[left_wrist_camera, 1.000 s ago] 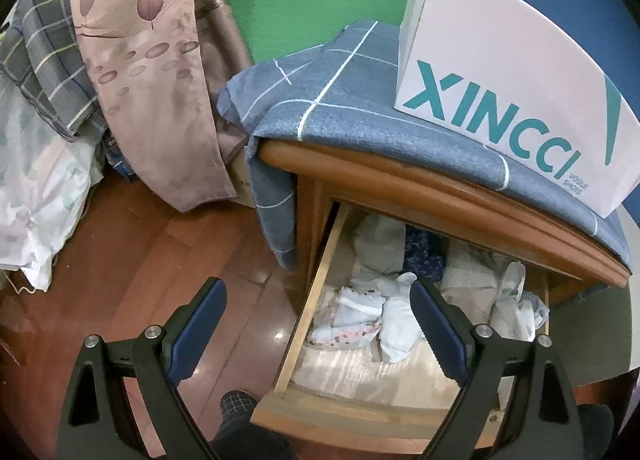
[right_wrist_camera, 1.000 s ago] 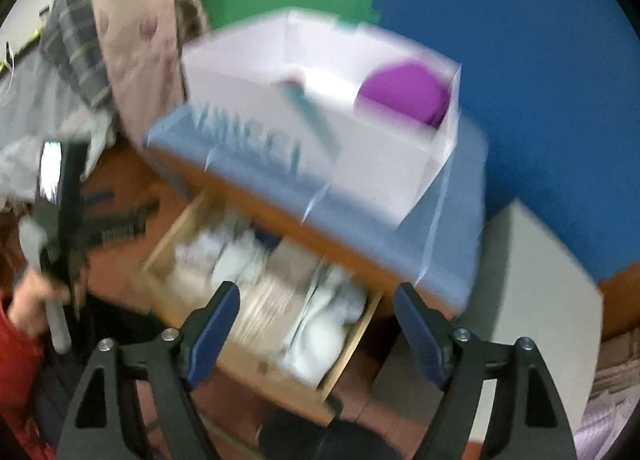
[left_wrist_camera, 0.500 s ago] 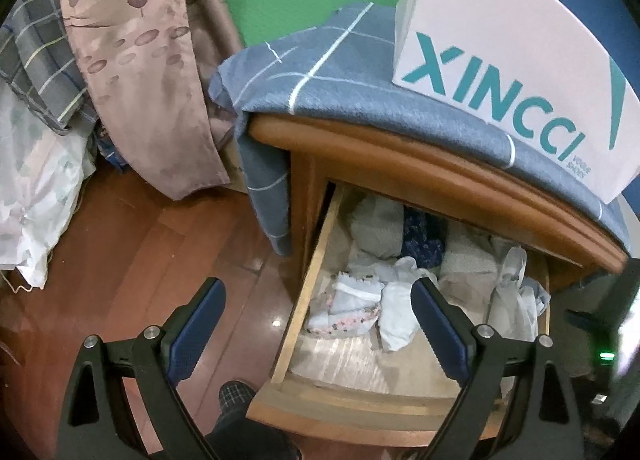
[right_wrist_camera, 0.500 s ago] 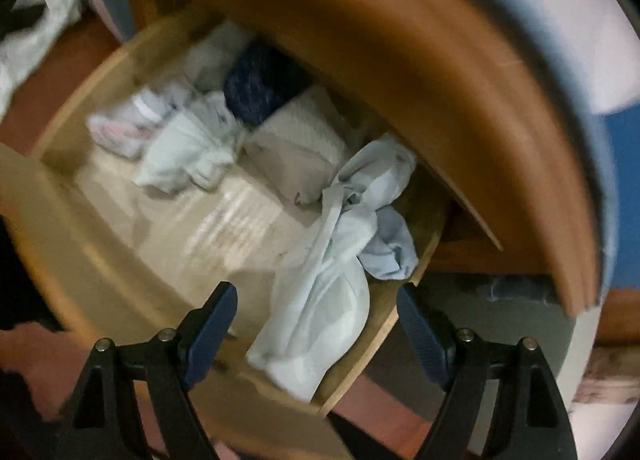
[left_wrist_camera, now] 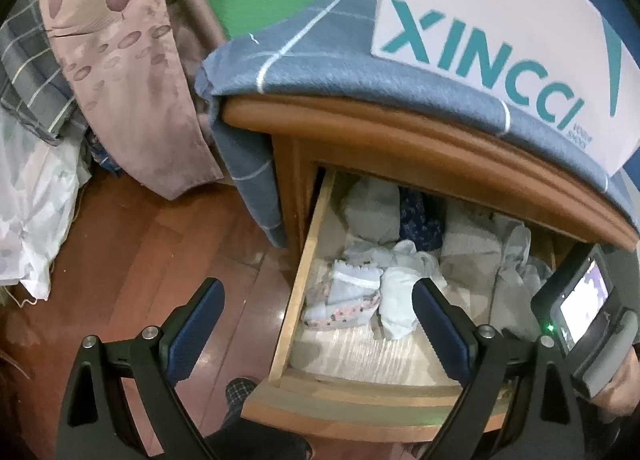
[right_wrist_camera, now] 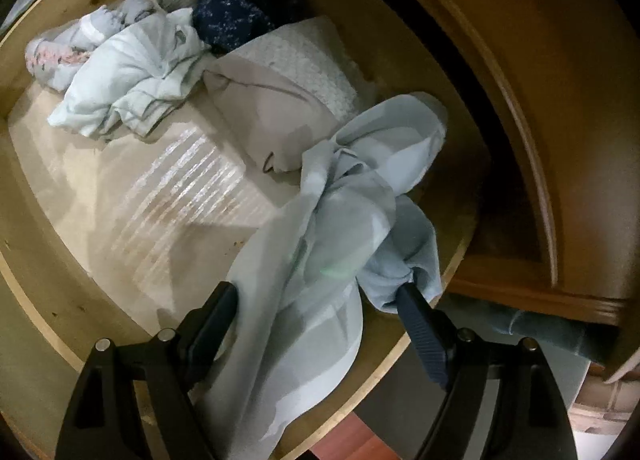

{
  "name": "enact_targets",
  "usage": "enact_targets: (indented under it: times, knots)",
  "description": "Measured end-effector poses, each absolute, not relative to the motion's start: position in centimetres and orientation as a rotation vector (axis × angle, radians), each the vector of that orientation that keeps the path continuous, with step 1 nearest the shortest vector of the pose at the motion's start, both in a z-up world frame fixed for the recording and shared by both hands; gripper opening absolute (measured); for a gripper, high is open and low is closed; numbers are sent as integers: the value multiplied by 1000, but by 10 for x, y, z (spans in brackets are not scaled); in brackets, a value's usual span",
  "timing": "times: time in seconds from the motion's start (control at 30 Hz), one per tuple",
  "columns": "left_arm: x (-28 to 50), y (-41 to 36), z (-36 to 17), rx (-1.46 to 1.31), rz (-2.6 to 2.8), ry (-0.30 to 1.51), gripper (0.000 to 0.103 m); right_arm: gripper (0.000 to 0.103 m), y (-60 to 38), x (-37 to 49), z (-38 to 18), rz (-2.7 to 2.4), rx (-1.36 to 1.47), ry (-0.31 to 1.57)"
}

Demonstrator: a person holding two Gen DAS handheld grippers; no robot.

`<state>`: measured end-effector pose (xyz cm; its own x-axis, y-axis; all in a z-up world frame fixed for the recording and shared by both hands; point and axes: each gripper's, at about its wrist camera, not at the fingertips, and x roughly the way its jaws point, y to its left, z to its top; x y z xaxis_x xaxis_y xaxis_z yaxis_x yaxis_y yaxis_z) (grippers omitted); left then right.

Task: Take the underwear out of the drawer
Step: 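Move the right tool back into the drawer and grasp the white cloth, then grasp the pale blue underwear with the left tool while the right tool holds the white cloth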

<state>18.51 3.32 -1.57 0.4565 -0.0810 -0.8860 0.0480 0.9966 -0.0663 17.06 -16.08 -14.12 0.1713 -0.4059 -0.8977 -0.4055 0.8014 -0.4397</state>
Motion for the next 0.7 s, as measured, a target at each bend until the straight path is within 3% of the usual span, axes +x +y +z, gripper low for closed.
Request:
enact_targets:
  times: [0.17, 0.23, 0.27, 0.3, 0.33, 0.5, 0.7]
  knots:
    - [186, 31, -22, -16, -88, 1116, 93, 85, -172, 171, -161, 8, -672, 1459]
    - [186, 30, -23, -14, -89, 1124, 93, 80, -183, 173, -161, 2, -596, 1478]
    - [186, 30, -24, -11, -90, 1125, 93, 73, -190, 174, -158, 12, -534, 1476]
    - [186, 30, -24, -8, -90, 1126, 93, 52, -194, 173, -156, 18, -496, 1480]
    - [186, 30, -24, -6, -90, 1126, 93, 41, -197, 172, -154, 23, -468, 1482]
    - [188, 29, -27, -32, -112, 1145, 93, 19, -213, 167, -143, 67, -353, 1459]
    - [188, 24, -31, -8, -130, 1160, 93, 15, -211, 150, -121, 106, -283, 1408]
